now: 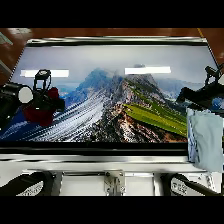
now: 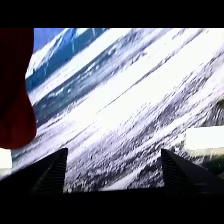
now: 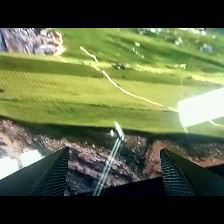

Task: Fold the shirts.

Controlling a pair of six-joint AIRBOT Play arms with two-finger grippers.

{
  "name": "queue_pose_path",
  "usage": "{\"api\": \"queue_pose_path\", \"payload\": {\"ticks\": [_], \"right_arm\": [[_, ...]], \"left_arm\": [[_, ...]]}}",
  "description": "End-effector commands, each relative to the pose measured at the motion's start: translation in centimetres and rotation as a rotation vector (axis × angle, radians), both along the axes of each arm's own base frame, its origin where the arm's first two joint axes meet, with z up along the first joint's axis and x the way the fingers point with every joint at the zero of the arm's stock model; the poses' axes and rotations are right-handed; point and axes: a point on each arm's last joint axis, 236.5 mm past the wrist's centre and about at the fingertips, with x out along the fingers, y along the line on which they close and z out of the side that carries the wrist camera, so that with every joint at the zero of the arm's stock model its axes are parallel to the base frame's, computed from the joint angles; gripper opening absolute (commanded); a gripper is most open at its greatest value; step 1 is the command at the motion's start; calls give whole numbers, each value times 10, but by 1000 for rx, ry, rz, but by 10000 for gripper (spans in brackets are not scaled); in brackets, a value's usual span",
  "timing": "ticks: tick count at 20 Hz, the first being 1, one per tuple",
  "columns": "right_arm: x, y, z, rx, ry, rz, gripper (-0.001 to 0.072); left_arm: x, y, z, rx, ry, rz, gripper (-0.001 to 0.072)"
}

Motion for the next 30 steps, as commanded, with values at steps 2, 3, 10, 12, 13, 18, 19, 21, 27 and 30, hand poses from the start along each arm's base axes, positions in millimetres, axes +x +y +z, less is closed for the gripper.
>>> {"api": "queue_pose_path", "payload": {"ticks": [2, 3, 10, 12, 13, 18, 19, 21, 27, 30], "right_arm": [[12, -4, 2, -16, -49, -5, 689], [12, -4, 1, -21, -50, 13, 689], [13, -3, -8, -32, -34, 84, 689], [13, -3, -10, -30, -27, 83, 689], [12, -3, -12, -27, -23, 83, 689], [11, -2, -12, -26, -17, 86, 689], [11, -3, -12, -30, -20, 100, 689], [15, -4, -12, -57, -44, 171, 689], [23, -5, 31, -116, -157, 252, 689], [26, 5, 109, -139, -357, 251, 689]], "left_arm": [[62, 44, 21, 26, -199, 181, 616], [69, 75, 17, 35, -166, 265, 708], [60, 207, -63, -89, 107, 709, 717], [47, 211, -95, -84, 218, 730, 717], [46, 207, -107, -93, 248, 722, 717], [48, 186, -146, -142, 329, 696, 713], [50, 178, -148, -178, 339, 699, 681], [59, 157, -139, -261, 327, 638, 44], [104, 77, 81, -243, -186, 190, 41], [47, -13, 221, -301, -492, -35, 41]]}}
